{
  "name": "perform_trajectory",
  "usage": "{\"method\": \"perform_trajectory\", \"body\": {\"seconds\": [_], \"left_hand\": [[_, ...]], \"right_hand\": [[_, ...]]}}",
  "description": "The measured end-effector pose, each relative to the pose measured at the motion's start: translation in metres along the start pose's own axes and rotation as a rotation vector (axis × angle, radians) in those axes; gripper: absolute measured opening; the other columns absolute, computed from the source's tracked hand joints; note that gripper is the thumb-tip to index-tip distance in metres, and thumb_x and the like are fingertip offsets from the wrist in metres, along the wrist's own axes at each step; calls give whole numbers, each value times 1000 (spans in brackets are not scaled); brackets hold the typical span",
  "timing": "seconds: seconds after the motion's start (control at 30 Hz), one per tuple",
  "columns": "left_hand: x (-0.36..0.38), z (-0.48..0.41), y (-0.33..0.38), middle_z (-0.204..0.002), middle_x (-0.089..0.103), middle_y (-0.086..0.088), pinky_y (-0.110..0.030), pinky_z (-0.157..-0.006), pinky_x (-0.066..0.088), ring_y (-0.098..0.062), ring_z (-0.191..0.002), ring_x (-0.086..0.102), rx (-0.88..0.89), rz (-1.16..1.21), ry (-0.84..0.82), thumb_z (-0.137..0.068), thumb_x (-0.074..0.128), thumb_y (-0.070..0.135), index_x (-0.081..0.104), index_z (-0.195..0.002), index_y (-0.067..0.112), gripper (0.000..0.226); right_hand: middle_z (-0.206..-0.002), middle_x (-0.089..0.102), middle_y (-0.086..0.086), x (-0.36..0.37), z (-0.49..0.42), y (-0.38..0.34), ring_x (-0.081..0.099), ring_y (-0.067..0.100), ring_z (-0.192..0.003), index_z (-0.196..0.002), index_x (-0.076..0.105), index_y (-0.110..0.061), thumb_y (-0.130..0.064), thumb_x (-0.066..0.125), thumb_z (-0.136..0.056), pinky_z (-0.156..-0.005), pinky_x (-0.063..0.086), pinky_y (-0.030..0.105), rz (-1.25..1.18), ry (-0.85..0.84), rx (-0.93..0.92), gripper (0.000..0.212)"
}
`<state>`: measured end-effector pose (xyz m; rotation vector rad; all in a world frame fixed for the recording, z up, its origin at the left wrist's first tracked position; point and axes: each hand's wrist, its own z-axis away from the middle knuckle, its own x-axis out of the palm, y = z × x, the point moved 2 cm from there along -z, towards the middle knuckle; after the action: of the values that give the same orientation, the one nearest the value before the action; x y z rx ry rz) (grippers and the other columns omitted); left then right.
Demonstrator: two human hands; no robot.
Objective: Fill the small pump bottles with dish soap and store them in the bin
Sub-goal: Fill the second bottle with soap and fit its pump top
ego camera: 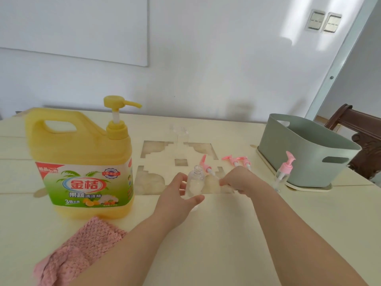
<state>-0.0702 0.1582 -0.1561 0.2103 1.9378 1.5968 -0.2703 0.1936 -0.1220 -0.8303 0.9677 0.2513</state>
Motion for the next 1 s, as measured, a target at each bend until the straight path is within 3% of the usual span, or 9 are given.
{"method": "perform_trajectory", "body": {"seconds": [0.03,0.07,0.13,0.23,0.4,0.63,0.8,0.9,1.0], "left_hand": [[-1,1,1,-99,58,11,-20,-63,42,-1,-92,57,-1,-9,-9,-78,73,31,48,-96,28,31],[-3,3,1,-99,58,10,-21,-65,43,-2,-93,57,-2,-16,-17,-77,73,32,48,-96,28,32],[-5,6,0,-99,59,9,-23,-69,45,-5,-93,59,0,-41,-23,-76,74,33,48,-96,28,33],[-8,11,-1,-98,59,9,-26,-74,48,-6,-92,59,9,-74,-12,-75,74,34,48,-96,29,34],[-10,19,-2,-98,61,9,-27,-73,50,-8,-89,60,-7,-84,-6,-74,74,34,49,-97,30,35],[-13,25,-3,-99,61,9,-26,-72,50,-8,-88,61,-11,-69,3,-75,74,33,48,-99,30,36],[-14,25,-5,-100,62,9,-29,-75,52,-9,-89,61,-10,-55,-5,-75,74,35,48,-98,31,36],[-13,25,-5,-100,62,8,-31,-76,53,-9,-88,61,-7,-42,-9,-75,74,33,48,-97,30,34],[-13,24,-6,-101,62,9,-34,-78,53,-10,-89,62,-7,-40,-12,-75,74,34,48,-97,31,35]], "right_hand": [[-78,51,3,0,7,-4,49,15,-64,-95,60,-8,-18,63,-89,-54,40,22,-256,-76,-53,13],[-72,48,3,-2,16,-9,41,12,-55,-89,60,-5,-13,64,-89,-47,33,19,-482,-113,-143,9],[-69,51,4,-7,31,-21,43,9,-53,-81,62,-2,-7,61,-92,-48,37,16,-789,-51,-320,12],[-69,57,2,-16,63,-46,52,7,-57,-79,64,-7,-6,54,-96,-59,47,18,-989,110,-571,20],[-71,63,-4,-15,98,-66,57,5,-60,-80,66,-13,-7,55,-96,-64,49,17,-790,215,-781,20],[-72,66,-11,10,102,-63,59,-2,-64,-80,66,-22,-7,61,-92,-67,45,12,-597,228,-769,19],[-74,67,-14,18,99,-53,63,12,-77,-90,63,-28,-13,67,-88,-73,44,20,-540,252,-726,16],[-76,65,-20,20,100,-50,59,1,-73,-83,62,-25,-10,67,-87,-70,42,17,-538,241,-721,16],[-80,66,-15,22,101,-50,61,1,-77,-78,64,-26,-13,65,-88,-78,46,27,-501,217,-699,16]]}}
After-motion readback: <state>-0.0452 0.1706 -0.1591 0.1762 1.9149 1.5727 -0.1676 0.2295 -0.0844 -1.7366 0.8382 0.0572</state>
